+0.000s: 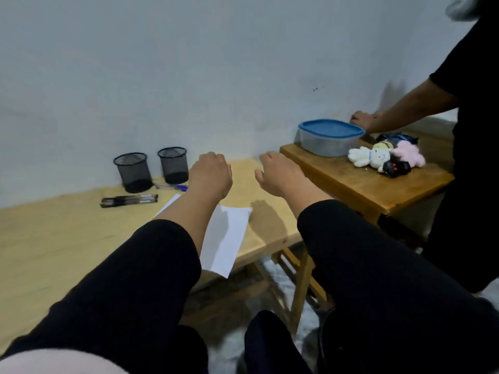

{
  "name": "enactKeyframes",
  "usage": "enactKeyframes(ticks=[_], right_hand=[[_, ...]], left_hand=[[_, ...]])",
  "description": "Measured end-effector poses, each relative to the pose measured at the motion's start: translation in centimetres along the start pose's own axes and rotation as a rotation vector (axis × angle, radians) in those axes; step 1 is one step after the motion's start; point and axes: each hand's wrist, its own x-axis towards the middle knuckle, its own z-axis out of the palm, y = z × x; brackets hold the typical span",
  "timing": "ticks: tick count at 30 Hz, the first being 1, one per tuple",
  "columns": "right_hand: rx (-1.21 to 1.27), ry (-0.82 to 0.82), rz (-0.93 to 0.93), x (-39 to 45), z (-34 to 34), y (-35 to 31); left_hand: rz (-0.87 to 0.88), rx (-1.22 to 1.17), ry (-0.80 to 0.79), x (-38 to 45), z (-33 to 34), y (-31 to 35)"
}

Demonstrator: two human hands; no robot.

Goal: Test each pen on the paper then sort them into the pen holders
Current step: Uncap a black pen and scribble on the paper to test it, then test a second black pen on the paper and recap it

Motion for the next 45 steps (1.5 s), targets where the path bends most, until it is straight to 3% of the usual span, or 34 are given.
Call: enactKeyframes(ticks=[15,25,31,34,40,45], right_hand=[[0.116,-0.206,-0.434,9.6,9.1,-20.0],[0.211,-0.235,-0.506,13.8,17.6,-23.9],[0.303,-0.245,-0.522,15.3,19.0,-23.7],[0.474,-0.307,-0.474,15.6,18.3,-23.4],[1.335,-0.374,-0.062,14.5,14.3,-22.7],[1.427,-0.330,-0.063,11.6,13.5,-23.0]], left_hand=[[-0.434,-0.036,-0.108,-2.1,4.4,-22.9],[-0.405,-0.180,-0.136,-1.4,11.2,-29.1],[-0.402,-0.211,-0.020,-0.2,12.5,-30.4],[-0.395,-0.233,0.012,-0.8,12.7,-30.9],[-0.504,-0.628,0.197,-2.3,10.2,-28.9],[-0.452,-0.824,0.218,-3.0,7.8,-24.2]])
